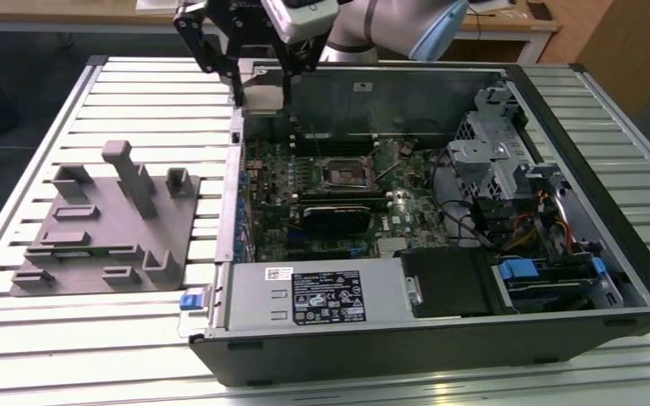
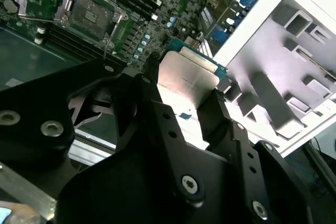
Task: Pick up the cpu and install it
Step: 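Pick up the cpu and move it towards the insertion slot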
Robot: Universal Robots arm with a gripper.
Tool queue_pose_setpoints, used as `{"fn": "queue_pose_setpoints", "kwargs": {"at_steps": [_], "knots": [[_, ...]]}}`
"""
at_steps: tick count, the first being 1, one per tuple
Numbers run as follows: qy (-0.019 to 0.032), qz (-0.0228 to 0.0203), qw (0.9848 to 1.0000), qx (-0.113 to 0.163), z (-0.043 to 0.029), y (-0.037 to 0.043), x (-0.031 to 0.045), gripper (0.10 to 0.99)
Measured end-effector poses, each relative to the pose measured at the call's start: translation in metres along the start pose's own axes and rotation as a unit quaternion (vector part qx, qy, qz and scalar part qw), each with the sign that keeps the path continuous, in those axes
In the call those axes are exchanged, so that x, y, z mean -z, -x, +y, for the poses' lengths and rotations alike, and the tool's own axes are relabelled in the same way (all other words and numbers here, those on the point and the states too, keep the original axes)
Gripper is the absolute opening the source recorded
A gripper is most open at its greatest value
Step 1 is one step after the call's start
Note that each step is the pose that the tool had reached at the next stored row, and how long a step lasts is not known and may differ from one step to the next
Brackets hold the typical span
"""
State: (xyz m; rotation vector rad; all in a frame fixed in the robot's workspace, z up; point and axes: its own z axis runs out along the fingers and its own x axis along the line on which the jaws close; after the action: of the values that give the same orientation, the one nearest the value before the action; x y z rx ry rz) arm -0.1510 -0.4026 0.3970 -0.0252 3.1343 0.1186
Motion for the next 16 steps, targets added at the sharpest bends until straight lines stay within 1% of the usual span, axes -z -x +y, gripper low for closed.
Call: {"fn": "queue_pose_setpoints", "kwargs": {"at_steps": [3,11,16], "knots": [[0.0,0.0,1.0,0.0,-0.0001,0.0049,0.0,0.545],[0.0,-0.0001,1.0,0.0,0.0002,0.0148,-0.0001,0.545],[0.0,-0.0006,1.0,0.0,0.0049,0.0264,-0.0007,0.545]]}}
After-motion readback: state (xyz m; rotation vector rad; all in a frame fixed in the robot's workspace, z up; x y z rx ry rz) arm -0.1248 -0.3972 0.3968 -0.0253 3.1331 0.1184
